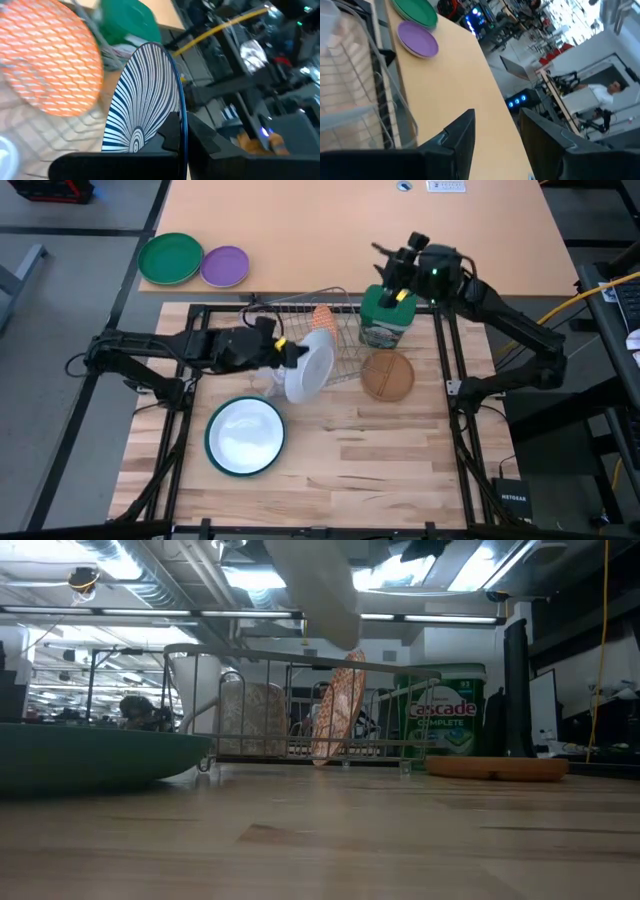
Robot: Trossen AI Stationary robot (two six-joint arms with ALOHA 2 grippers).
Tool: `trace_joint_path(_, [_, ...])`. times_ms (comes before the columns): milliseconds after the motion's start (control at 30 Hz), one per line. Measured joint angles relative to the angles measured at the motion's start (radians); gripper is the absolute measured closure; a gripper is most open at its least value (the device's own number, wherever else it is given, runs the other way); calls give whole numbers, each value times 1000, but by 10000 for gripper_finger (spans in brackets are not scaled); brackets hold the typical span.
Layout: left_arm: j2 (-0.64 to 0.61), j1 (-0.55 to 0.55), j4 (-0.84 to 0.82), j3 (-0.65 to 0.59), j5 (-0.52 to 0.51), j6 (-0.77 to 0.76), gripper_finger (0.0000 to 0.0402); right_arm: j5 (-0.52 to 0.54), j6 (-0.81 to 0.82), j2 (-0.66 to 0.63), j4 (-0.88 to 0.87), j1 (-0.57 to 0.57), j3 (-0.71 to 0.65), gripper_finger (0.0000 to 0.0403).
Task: Sort dishes
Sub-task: Put the blue and white plate in the dish rack
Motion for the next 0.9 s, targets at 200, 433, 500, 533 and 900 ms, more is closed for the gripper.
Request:
trace_joint_path(200, [-21,93,-82,0,-48,-27,402,-97,1,5,-30,-133,0,246])
trace_joint_path(433, [-24,185,-73,0,-48,-2,402,-259,9,8,-44,-265,-1,246])
trace_joint_path(500, [-18,206,-74,0,-46,-2,402,-302,30,13,-44,-301,-1,246])
trace_joint_path(533, [-16,215,-73,0,-46,-2,402,-322,33,16,-44,-317,-1,246])
trace_joint_path(900, [73,253,-39,0,-42,-43,402,-414,61,86,-69,-412,-3,246])
